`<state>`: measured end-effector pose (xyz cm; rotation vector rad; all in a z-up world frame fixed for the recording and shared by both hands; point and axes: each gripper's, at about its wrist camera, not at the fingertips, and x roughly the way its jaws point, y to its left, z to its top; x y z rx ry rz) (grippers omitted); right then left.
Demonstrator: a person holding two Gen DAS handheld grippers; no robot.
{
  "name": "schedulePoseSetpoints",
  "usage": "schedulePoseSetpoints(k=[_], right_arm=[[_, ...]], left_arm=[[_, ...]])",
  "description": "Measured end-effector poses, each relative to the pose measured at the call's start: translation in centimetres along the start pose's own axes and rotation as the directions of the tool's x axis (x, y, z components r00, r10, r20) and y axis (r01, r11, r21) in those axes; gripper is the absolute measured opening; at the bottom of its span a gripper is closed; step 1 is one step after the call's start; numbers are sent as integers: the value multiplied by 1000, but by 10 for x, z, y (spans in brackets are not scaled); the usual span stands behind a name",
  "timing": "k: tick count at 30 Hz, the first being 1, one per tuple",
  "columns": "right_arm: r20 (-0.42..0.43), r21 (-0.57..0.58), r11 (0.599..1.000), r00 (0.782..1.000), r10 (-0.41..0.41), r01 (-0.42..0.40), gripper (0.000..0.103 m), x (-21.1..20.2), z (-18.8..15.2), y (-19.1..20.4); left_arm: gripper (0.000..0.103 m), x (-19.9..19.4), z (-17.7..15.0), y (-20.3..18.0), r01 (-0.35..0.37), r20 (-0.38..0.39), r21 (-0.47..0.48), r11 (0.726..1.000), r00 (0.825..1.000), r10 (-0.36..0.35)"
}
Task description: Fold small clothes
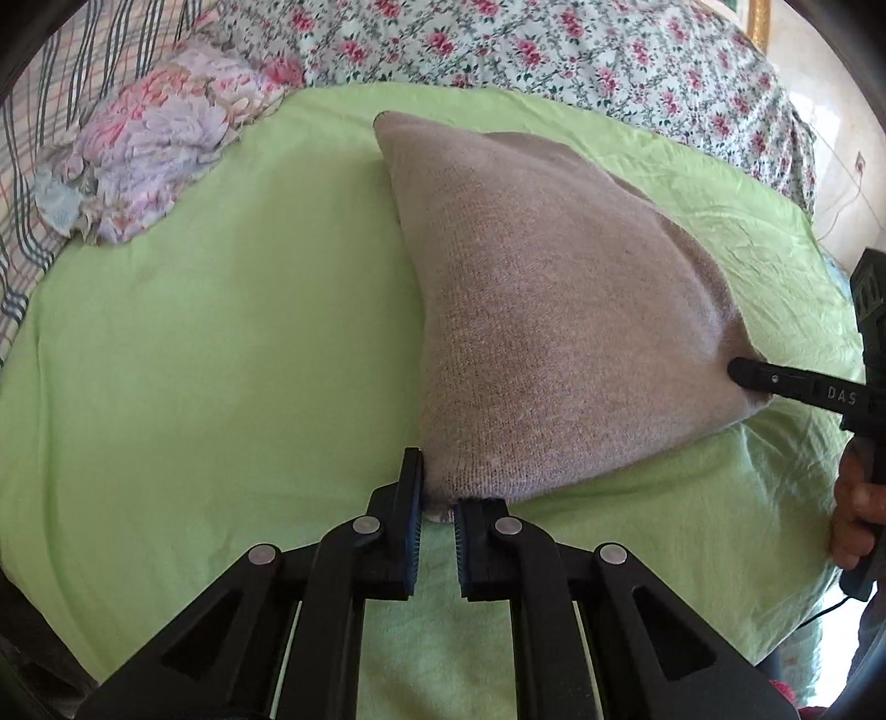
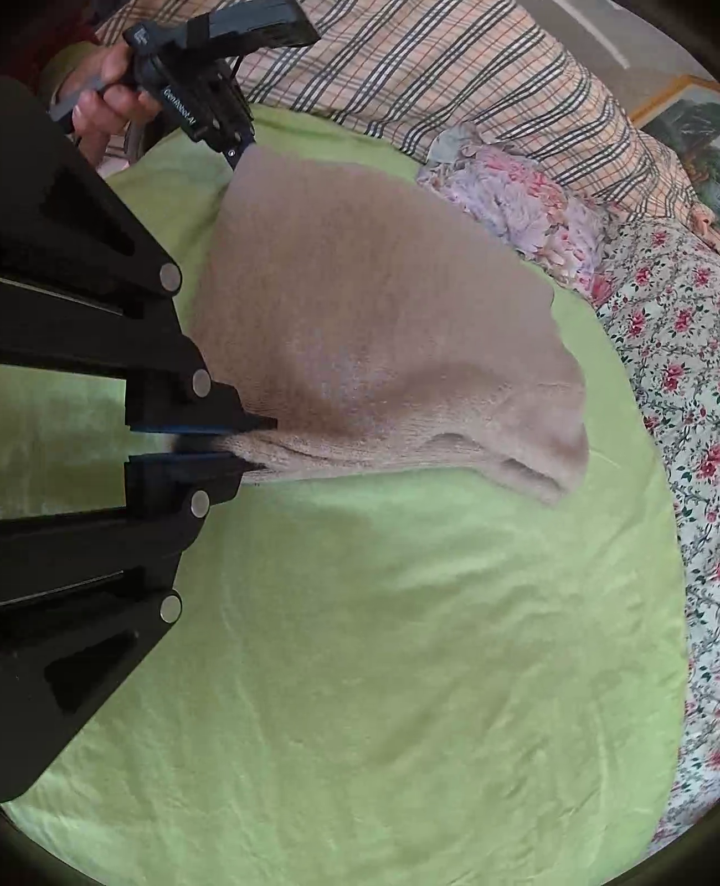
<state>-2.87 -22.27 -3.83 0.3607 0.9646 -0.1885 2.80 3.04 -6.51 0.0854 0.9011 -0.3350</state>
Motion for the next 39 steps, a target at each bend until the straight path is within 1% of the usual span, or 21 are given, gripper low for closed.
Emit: schedulePoseSetpoints(k=[5, 9, 12, 13, 14, 15, 16, 18, 21, 25, 27, 28, 30, 31, 32, 33, 34, 35, 36, 37, 39], right_arm=[[-15, -22, 1000, 1000, -15, 15, 5, -1, -2, 2], [-18, -18, 1000, 1000, -22, 21, 5, -2, -2, 1], [-25, -6, 1000, 999, -20, 20, 5, -5, -2, -1], [-30, 10, 1000, 999, -11, 12, 8, -7, -1, -3], [-37, 29, 999, 999, -12, 13, 18, -10, -1, -6], [-40, 53, 999, 999, -11, 13, 23, -16, -1, -11], [-32, 68, 998, 999, -4, 6, 25, -21, -1, -14], [6, 89, 996, 1000, 12, -12, 25, -37, 4, -19], [78, 94, 995, 997, 24, -31, 25, -50, 25, -17], [122, 48, 996, 990, 70, -76, 25, -35, 63, 5], [116, 34, 994, 988, 103, -108, 25, -18, 86, 15], [110, 31, 993, 987, 113, -117, 25, -9, 97, 19], [97, 9, 993, 989, 115, -116, 25, 9, 115, 26], [88, 6, 994, 990, 108, -109, 25, 17, 122, 28], [75, 4, 995, 992, 104, -104, 25, 26, 127, 28], [59, 4, 995, 993, 99, -99, 25, 35, 130, 26], [39, 7, 996, 996, 85, -86, 25, 44, 131, 23], [4, 8, 998, 998, 67, -67, 25, 58, 131, 20], [-25, 6, 998, 998, 65, -65, 24, 69, 129, 17], [-23, 6, 997, 997, 78, -78, 23, 78, 126, 14], [0, -1, 996, 996, 88, -88, 22, 79, 125, 12]], left_arm=[[9, 6, 0, 12, 45, -22, -56, 997, 999, -47], [9, 5, 0, 9, 59, -35, -35, 998, 998, -60], [13, -2, -3, 14, 103, -50, -26, 994, 993, -105], [13, -7, -6, 18, 129, -55, -29, 991, 990, -130], [13, -12, -8, 21, 146, -55, -27, 989, 988, -147], [13, -18, -9, 24, 157, -51, -20, 987, 986, -158], [13, -25, -10, 26, 167, -43, -9, 986, 985, -167], [13, -42, -6, 33, 191, -14, 12, 982, 982, -191], [13, -58, 19, 36, 220, 46, 39, 975, 974, -222], [14, -47, 70, 22, 258, 103, 61, 964, 959, -263], [14, -35, 96, 12, 269, 126, 75, 960, 953, -277], [14, -25, 112, 7, 294, 124, 72, 953, 945, -302], [14, -12, 131, 0, 328, 116, 74, 942, 935, -335], [14, -1, 139, -5, 316, 101, 75, 946, 941, -322], [14, 10, 143, -8, 290, 79, 73, 954, 952, -295], [13, 22, 145, -10, 268, 40, 75, 961, 962, -271], [12, 37, 142, -11, 238, 6, 80, 968, 971, -239], [12, 46, 139, -10, 217, -4, 86, 972, 976, -217], [13, 52, 136, -9, 204, -5, 90, 975, 979, -205], [13, 56, 132, -6, 206, 4, 83, 975, 978, -207], [13, 58, 131, 0, 217, 8, 61, 974, 976, -218]])
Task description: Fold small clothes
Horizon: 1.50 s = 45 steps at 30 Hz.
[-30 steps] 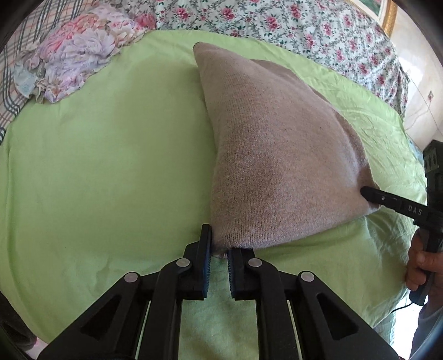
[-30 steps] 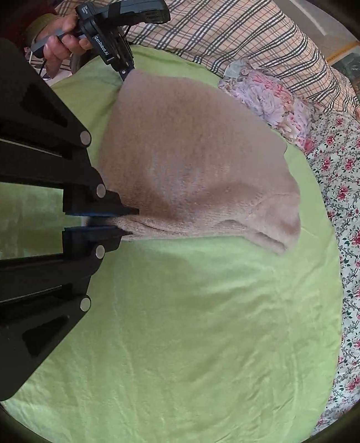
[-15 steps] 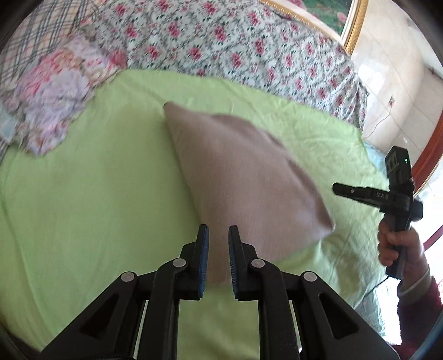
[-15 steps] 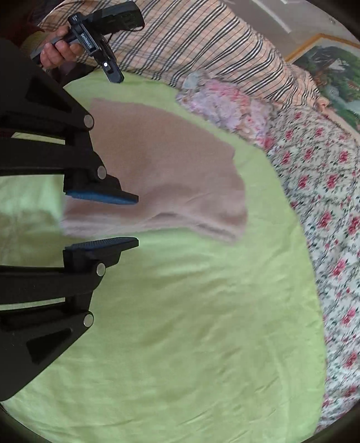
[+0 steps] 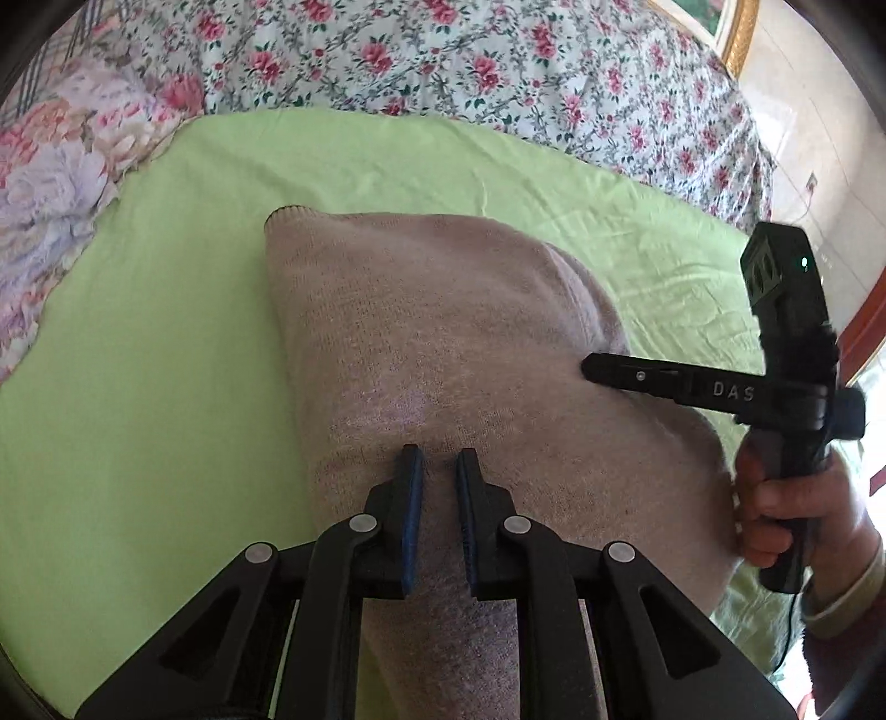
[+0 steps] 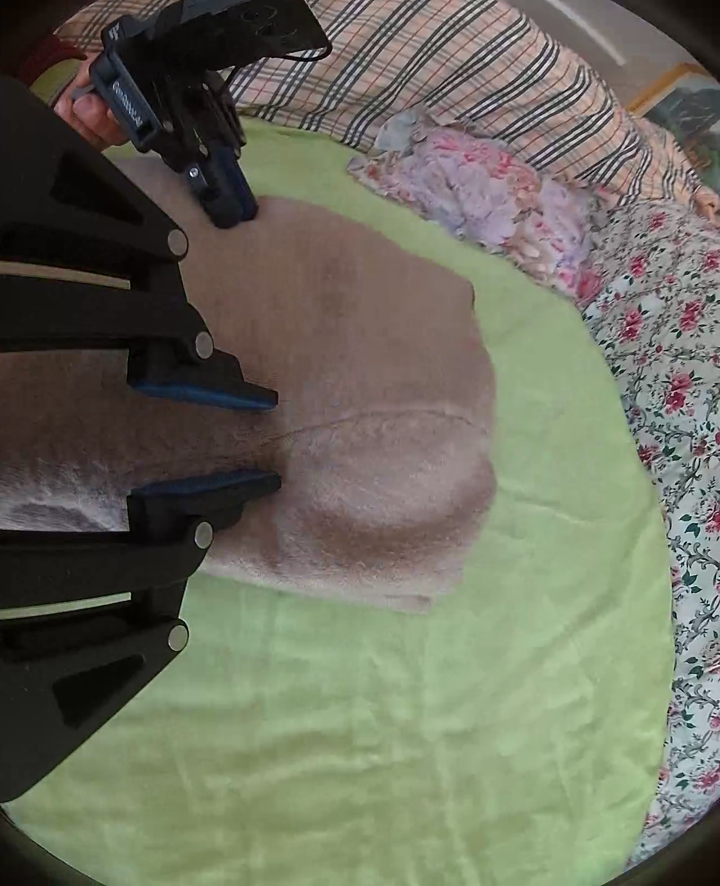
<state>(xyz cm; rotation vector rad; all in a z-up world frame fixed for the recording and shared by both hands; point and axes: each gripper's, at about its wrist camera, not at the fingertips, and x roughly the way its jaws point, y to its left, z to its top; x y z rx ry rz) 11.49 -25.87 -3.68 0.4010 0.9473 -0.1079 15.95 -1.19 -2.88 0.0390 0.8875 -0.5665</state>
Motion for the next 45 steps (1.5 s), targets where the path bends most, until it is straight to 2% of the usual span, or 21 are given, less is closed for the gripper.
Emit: schedulePoseSetpoints(k=[5, 9, 15, 18, 19, 21, 23, 26, 36, 45], right_arm=[[8, 7, 1000, 1000, -3, 2, 22, -10, 0, 2], [26, 8, 1000, 1000, -12, 12, 25, -33, -11, 7], [70, 21, 1000, 997, 12, -14, 25, -81, -49, 20], [56, 18, 1000, 998, 22, -23, 25, -94, -73, 24], [40, 15, 1000, 999, 20, -20, 25, -93, -81, 24], [-9, 3, 999, 999, -36, 36, 25, -85, -99, 20], [-26, 6, 999, 998, -54, 54, 25, -78, -113, 14], [8, 6, 998, 998, -58, 58, 25, -82, -123, 14], [34, -26, 994, 993, -109, 110, 25, -89, -137, 24], [45, 4, 993, 992, -122, 122, 25, -101, -154, 24]], left_arm=[[13, -4, -2, -9, -25, 18, 13, 1000, 1000, 24], [13, -26, -11, -18, -18, 48, 10, 1000, 999, 18], [12, -64, -45, -30, 46, 59, 19, 999, 997, -47], [12, -66, -70, -32, 43, 16, 28, 999, 999, -43], [13, -65, -78, -31, 38, 5, 27, 999, 999, -38], [14, -60, -92, -25, 21, -22, 14, 1000, 1000, -21], [14, -57, -103, -19, 36, -37, -19, 999, 999, -37], [14, -58, -112, -18, 36, -30, -26, 999, 999, -37], [14, -59, -122, -17, 26, -28, -33, 999, 999, -27], [15, -64, -131, -16, 20, -40, -5, 1000, 999, -20]])
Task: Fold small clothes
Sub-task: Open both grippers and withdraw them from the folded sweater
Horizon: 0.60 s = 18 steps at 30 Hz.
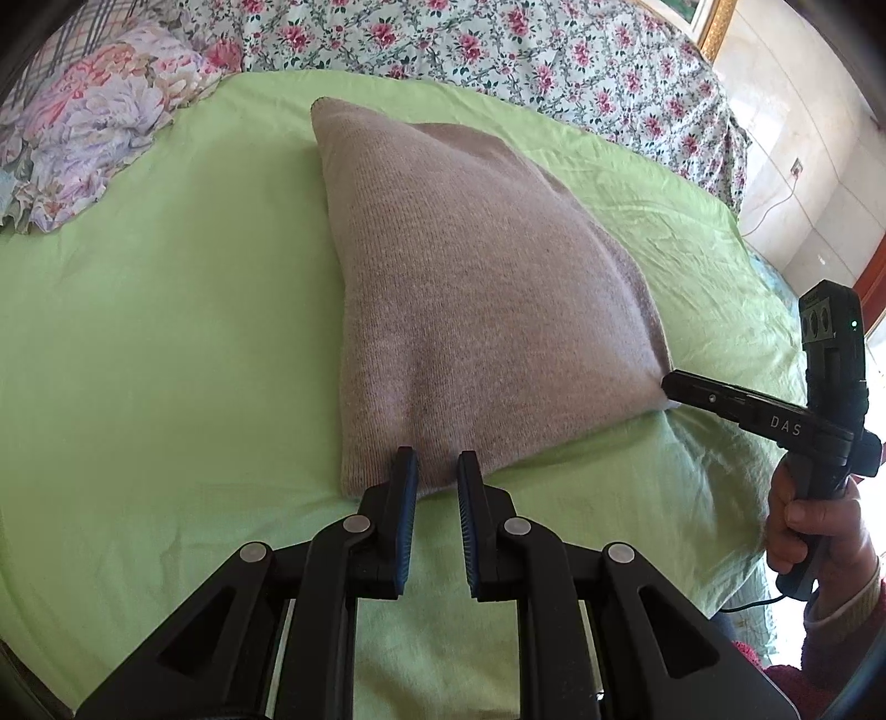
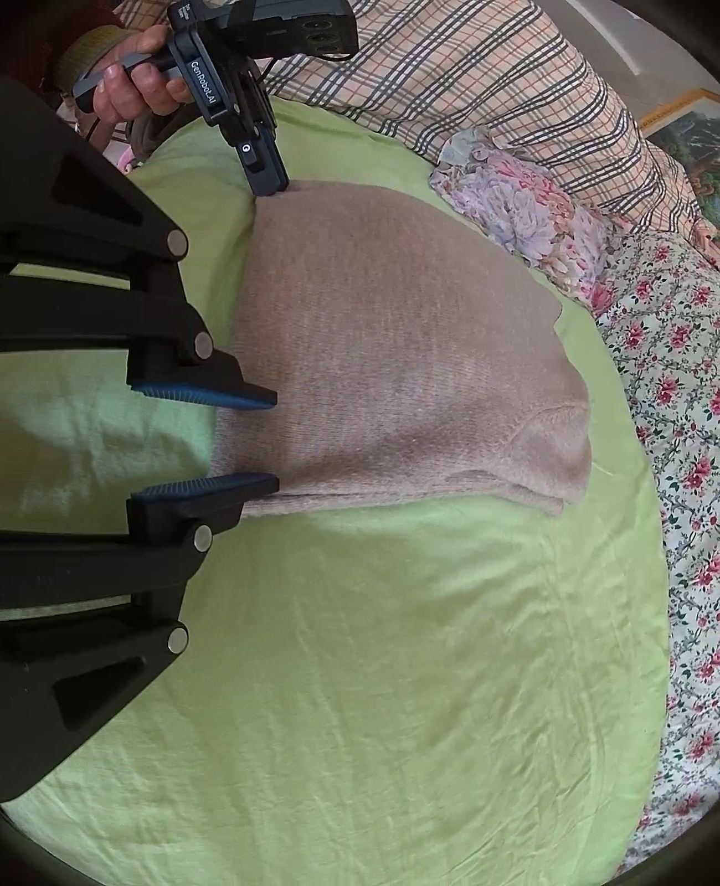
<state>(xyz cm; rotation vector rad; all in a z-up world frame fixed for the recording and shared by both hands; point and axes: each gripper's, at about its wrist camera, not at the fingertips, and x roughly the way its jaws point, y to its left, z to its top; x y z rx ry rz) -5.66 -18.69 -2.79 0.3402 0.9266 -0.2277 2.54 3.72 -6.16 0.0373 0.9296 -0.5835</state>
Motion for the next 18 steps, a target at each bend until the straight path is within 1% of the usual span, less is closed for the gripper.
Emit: schedulePoseSetpoints(k=[3, 5, 8, 10, 11, 13, 15, 17, 18], right_arm=[[-3, 1, 1000, 1000, -19, 19, 25, -6, -3, 2], [-4, -3, 1000, 1000, -28, 28, 25, -12, -6, 5], [-23, -5, 999, 998, -52, 52, 25, -16, -14, 6], [-31, -1, 999, 999, -41, 41, 25, -20, -22, 7], [-34, -4, 999, 999, -38, 38, 25, -22, -26, 9], [-42, -19, 999, 998, -36, 35, 26, -25, -35, 15], [-49, -35, 999, 998, -34, 32, 33, -29, -45, 21], [-51, -44, 999, 998, -32, 30, 46, -34, -51, 25], [-49, -47, 998, 998, -33, 31, 49, -38, -56, 27]], left_arm=[[18, -2, -4, 3, 8, -35, -7, 1000, 999, -8], [22, -9, -12, 4, 11, -37, -20, 1000, 999, -11], [29, -19, -23, 2, -30, -26, -7, 1000, 999, 30], [42, -26, -28, 2, -53, -18, -4, 999, 998, 53], [46, -29, -31, 1, -58, -14, -5, 998, 998, 58], [58, -35, -36, -1, -69, -5, -6, 998, 998, 69], [67, -39, -39, -5, -85, -3, -5, 996, 996, 85], [68, -42, -43, -10, -98, -2, 12, 995, 995, 98], [70, -43, -45, -14, -109, -3, 24, 994, 994, 110]])
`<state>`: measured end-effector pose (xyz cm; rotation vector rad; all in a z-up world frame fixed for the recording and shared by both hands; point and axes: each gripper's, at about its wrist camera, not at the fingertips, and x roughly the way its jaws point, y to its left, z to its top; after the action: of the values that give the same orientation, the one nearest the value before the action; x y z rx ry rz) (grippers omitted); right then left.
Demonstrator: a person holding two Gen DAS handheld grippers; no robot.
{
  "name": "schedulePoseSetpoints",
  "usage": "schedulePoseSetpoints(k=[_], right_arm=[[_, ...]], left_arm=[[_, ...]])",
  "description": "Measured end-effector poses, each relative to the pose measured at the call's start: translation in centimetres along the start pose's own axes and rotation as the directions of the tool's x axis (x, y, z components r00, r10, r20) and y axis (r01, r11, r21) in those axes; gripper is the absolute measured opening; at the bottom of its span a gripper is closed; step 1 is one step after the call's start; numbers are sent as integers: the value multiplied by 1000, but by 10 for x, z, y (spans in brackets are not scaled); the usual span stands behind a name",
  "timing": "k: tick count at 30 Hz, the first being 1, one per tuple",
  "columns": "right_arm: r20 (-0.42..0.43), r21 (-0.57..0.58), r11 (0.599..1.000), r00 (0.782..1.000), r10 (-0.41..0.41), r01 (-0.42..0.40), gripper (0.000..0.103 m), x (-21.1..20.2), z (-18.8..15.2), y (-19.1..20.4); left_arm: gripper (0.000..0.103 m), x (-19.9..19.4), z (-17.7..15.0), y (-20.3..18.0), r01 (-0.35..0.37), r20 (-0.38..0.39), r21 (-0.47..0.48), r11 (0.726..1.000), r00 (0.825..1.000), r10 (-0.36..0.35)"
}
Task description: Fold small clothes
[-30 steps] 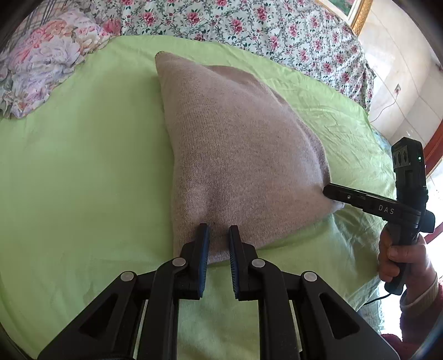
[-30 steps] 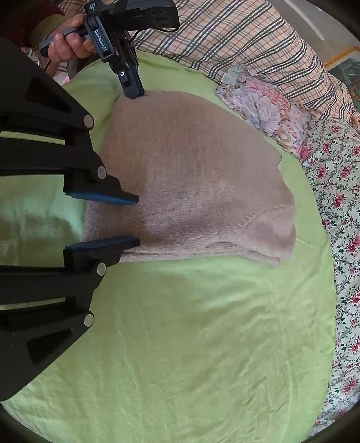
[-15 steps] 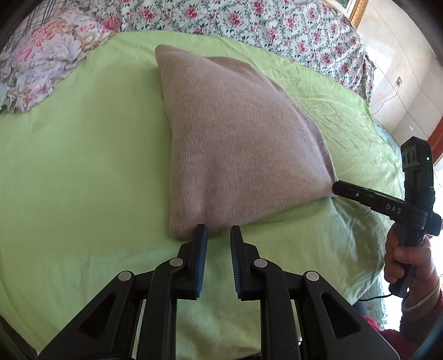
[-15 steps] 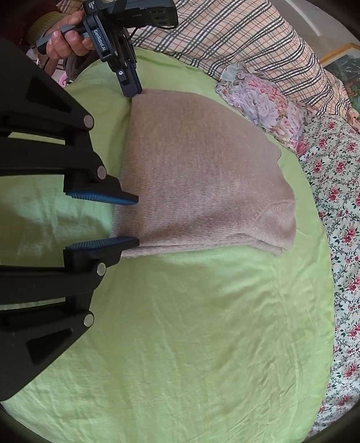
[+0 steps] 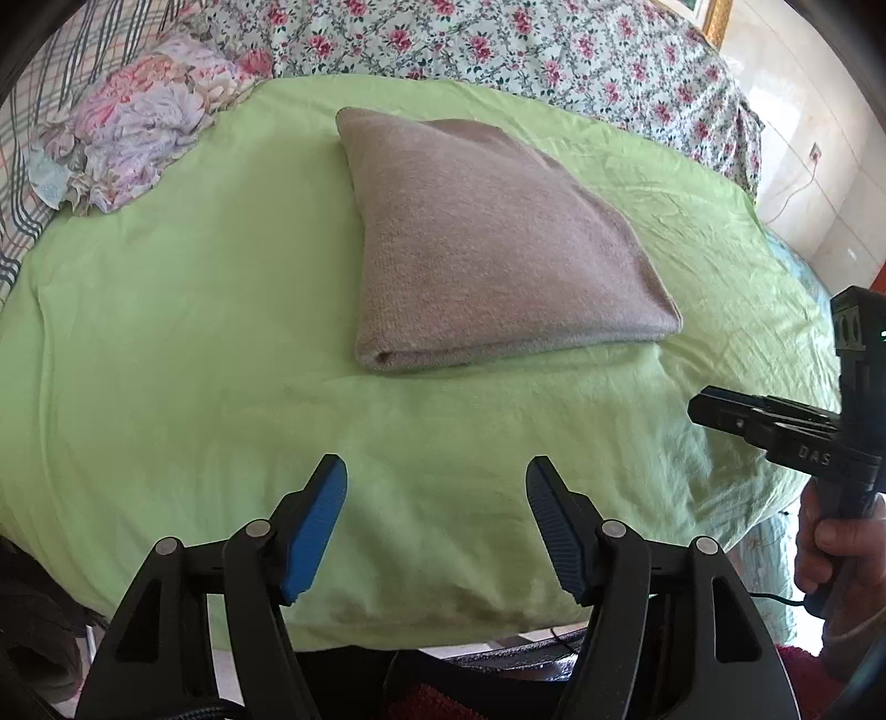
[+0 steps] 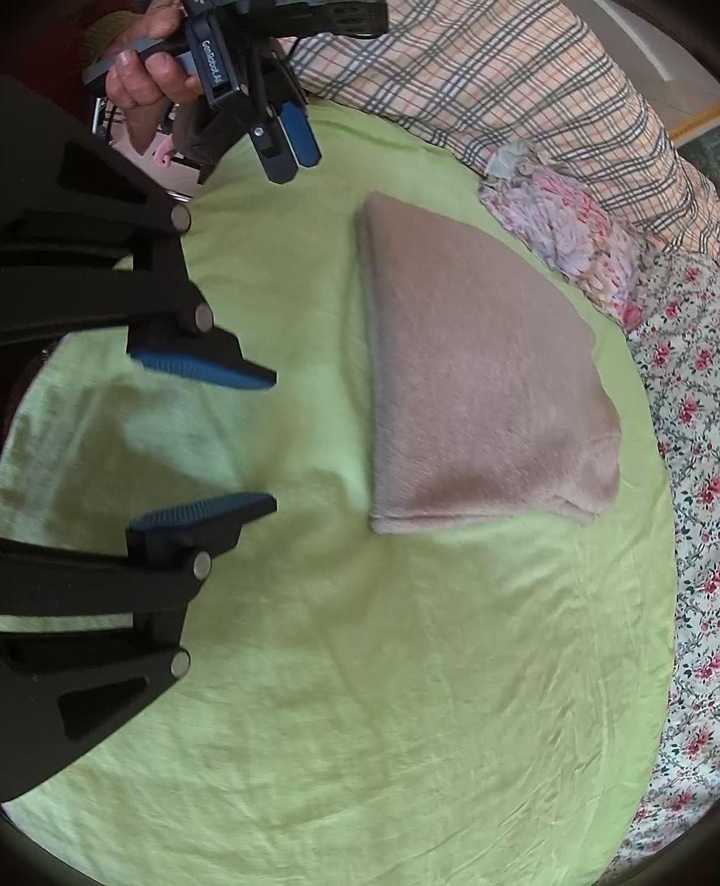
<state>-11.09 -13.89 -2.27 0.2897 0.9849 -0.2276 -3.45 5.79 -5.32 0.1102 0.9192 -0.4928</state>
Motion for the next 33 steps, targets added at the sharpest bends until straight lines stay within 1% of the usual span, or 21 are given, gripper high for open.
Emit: schedulePoseSetpoints(k=[2, 4, 7, 11, 13, 15, 17, 21, 24, 29, 33], right_arm=[[3, -5, 1000, 1000, -14, 14, 64, -6, -9, 2], [6, -11, 1000, 1000, -26, 26, 69, -10, -17, 3], [16, -22, 999, 999, -39, 39, 71, -17, -26, 5], [36, -64, 996, 998, -52, 55, 84, -25, -31, 12], [38, -94, 993, 997, -64, 68, 86, -24, -31, 16], [39, -110, 991, 996, -77, 81, 87, -21, -28, 17], [37, -109, 991, 997, -73, 76, 87, -15, -23, 17], [41, -92, 994, 998, -49, 52, 87, -9, -8, 15], [54, -90, 995, 998, -38, 42, 88, -8, 5, 16], [60, -89, 995, 997, -45, 50, 92, -5, 24, 15], [47, -90, 995, 998, -32, 37, 94, -1, 37, 13]], left_arm=[[72, -3, -4, -5, -27, 7, 28, 999, 1000, 27], [76, -7, -9, -7, -55, 9, 47, 997, 998, 54], [76, -10, -14, -7, -93, 12, 71, 993, 996, 92], [76, -17, -19, -4, -126, 18, 90, 988, 992, 125], [80, -21, -19, -3, -144, 30, 90, 985, 989, 142], [81, -24, -17, -4, -151, 43, 87, 985, 988, 148], [81, -23, -11, -4, -161, 49, 80, 984, 986, 157], [82, -16, -2, -1, -160, 35, 58, 985, 987, 158], [82, -10, 6, 1, -183, 23, 57, 981, 983, 182], [83, 1, 18, 3, -194, -11, 75, 978, 981, 195], [83, 6, 30, -1, -230, -5, 99, 968, 973, 231]])
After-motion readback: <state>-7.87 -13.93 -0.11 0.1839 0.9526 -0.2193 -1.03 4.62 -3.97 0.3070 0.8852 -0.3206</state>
